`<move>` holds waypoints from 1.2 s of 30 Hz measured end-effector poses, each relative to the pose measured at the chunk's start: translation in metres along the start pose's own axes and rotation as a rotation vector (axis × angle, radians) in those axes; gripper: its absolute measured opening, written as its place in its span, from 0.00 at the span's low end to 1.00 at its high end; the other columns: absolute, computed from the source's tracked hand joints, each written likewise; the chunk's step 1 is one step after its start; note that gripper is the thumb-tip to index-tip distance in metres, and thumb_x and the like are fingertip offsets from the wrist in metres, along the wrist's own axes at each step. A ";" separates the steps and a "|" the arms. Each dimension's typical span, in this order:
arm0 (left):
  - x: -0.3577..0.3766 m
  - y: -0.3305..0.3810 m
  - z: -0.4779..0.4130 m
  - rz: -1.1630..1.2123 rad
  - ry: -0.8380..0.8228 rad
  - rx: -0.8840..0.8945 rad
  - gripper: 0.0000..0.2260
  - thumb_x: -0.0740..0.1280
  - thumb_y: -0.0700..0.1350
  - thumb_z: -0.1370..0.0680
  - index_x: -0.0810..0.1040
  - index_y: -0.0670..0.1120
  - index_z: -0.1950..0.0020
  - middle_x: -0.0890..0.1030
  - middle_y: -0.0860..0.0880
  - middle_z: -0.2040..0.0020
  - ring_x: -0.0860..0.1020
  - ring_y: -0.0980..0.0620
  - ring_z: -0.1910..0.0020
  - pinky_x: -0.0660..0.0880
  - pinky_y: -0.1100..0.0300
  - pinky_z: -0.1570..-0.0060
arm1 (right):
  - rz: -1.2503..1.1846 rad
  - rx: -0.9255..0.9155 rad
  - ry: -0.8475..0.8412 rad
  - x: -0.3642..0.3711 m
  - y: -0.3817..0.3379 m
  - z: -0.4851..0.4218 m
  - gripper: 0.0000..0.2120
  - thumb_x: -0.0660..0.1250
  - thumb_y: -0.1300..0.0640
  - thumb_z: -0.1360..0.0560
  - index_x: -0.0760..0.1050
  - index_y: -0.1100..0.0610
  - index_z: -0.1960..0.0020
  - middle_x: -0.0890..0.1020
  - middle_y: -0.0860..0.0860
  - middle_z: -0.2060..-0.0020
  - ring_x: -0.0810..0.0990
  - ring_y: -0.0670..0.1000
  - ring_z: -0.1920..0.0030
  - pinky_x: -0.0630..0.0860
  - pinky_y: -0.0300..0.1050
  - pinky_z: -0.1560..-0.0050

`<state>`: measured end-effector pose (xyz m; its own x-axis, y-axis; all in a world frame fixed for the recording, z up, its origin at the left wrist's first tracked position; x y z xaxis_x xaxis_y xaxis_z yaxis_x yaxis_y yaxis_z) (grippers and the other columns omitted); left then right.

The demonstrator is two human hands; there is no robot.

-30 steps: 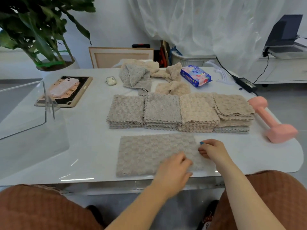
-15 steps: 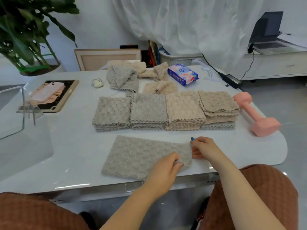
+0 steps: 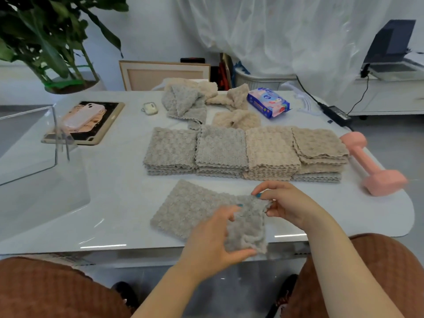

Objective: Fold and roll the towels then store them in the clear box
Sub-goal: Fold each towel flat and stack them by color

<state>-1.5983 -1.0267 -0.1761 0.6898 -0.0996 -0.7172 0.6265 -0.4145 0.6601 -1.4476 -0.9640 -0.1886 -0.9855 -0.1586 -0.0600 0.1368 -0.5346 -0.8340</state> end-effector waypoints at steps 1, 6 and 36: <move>0.004 0.007 0.000 -0.178 -0.032 0.080 0.28 0.65 0.66 0.30 0.59 0.62 0.34 0.71 0.59 0.47 0.76 0.57 0.60 0.75 0.59 0.64 | -0.024 -0.003 0.019 -0.002 0.001 -0.002 0.10 0.61 0.69 0.25 0.80 0.62 0.55 0.75 0.53 0.62 0.71 0.48 0.76 0.74 0.38 0.74; 0.005 0.006 0.007 -0.121 0.022 0.118 0.16 0.56 0.43 0.23 0.65 0.54 0.36 0.74 0.53 0.52 0.74 0.49 0.69 0.74 0.53 0.74 | -0.205 0.026 0.063 -0.009 0.012 -0.006 0.16 0.53 0.70 0.24 0.81 0.68 0.54 0.76 0.56 0.61 0.74 0.49 0.74 0.79 0.40 0.70; -0.007 -0.007 0.013 0.392 0.251 -0.236 0.14 0.58 0.44 0.25 0.66 0.64 0.46 0.77 0.59 0.54 0.75 0.58 0.65 0.73 0.61 0.66 | 0.318 -0.274 -0.131 -0.018 0.018 0.002 0.13 0.75 0.58 0.31 0.79 0.54 0.48 0.79 0.45 0.45 0.77 0.44 0.48 0.74 0.43 0.46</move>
<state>-1.6122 -1.0350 -0.1787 0.9367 0.0251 -0.3492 0.3481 -0.1717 0.9216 -1.4270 -0.9728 -0.2014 -0.8752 -0.3930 -0.2821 0.3825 -0.2052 -0.9009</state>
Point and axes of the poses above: each hand's wrist, its own z-axis away from the middle knuckle, its own x-axis out of the palm, y = z × x, the point moved 10 cm from there along -z, towards the middle knuckle
